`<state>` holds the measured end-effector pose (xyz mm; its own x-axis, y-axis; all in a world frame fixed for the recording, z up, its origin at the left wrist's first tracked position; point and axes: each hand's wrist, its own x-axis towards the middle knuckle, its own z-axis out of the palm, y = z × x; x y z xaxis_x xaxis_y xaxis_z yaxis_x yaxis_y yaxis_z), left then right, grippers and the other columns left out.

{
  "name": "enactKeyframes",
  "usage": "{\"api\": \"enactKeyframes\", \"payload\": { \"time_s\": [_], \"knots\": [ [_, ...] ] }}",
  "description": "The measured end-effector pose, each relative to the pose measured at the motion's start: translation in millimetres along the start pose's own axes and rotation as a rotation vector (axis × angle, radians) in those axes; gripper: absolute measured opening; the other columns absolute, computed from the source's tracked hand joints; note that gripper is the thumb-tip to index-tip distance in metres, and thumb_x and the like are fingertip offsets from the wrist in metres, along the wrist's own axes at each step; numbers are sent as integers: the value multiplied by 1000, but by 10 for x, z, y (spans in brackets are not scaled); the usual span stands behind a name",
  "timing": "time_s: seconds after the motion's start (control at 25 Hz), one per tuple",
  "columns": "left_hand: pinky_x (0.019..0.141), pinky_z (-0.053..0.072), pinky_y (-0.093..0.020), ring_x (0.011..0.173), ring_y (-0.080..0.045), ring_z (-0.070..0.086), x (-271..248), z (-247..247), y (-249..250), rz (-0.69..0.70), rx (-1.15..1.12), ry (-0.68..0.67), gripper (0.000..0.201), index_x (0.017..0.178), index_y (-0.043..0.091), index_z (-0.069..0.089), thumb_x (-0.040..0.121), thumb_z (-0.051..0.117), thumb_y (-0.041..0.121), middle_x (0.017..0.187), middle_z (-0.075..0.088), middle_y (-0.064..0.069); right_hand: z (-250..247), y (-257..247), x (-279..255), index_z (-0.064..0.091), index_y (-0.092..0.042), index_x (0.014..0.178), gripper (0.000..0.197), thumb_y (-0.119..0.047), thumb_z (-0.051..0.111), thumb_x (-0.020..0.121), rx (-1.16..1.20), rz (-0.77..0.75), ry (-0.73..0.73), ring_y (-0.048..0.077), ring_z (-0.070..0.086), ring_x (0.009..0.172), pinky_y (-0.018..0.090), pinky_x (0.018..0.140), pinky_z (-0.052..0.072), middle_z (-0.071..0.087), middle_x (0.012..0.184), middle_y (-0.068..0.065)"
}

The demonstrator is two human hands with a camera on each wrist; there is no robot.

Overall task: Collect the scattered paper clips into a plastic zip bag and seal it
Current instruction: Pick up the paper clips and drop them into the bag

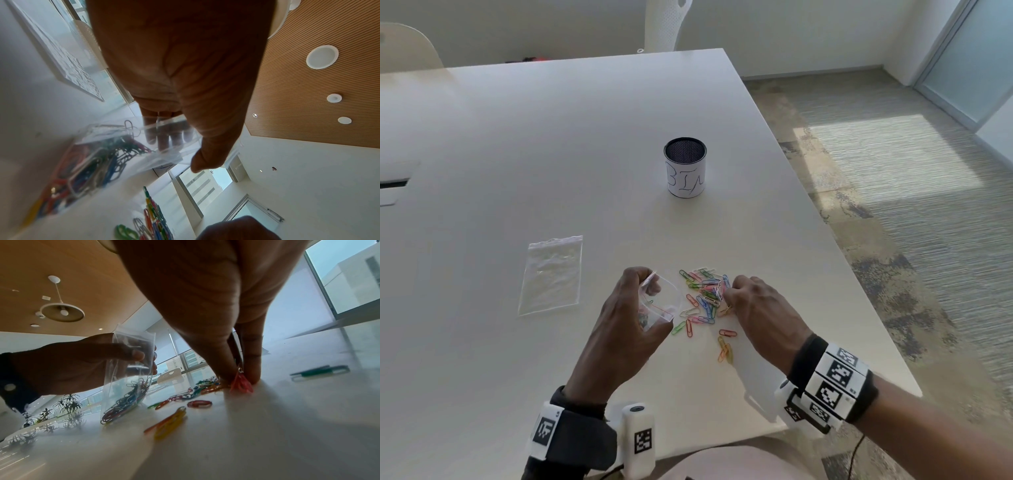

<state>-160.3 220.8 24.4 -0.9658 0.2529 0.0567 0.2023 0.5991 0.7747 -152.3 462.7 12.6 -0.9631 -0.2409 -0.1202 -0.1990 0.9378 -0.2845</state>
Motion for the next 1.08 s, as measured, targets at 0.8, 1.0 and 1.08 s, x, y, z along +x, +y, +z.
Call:
{"api": "enactKeyframes", "payload": {
  "time_s": [0.8, 1.0, 1.08],
  "knots": [
    [69, 47, -13, 93, -6, 64, 45, 23, 19, -22, -7, 0, 58, 121, 31, 45, 81, 81, 12, 107, 60, 14, -623, -615, 306, 82, -8, 91, 7, -3, 81, 86, 864, -78, 212, 17, 78, 77, 30, 80, 65, 81, 82, 2],
    [68, 45, -18, 95, -6, 64, 45, 19, 2, -39, -37, 6, 53, 119, 33, 45, 84, 77, 11, 106, 61, 12, -473, -781, 366, 84, -11, 96, 8, -9, 78, 91, 710, -116, 182, 8, 77, 81, 33, 79, 63, 82, 89, 2],
    [67, 44, -17, 94, -7, 64, 51, 11, -8, -45, -34, 14, 52, 119, 32, 45, 84, 77, 12, 107, 61, 11, -516, -771, 353, 84, -12, 99, 11, -8, 75, 94, 694, -149, 143, 5, 78, 83, 31, 80, 63, 83, 91, 2]
  ]
}}
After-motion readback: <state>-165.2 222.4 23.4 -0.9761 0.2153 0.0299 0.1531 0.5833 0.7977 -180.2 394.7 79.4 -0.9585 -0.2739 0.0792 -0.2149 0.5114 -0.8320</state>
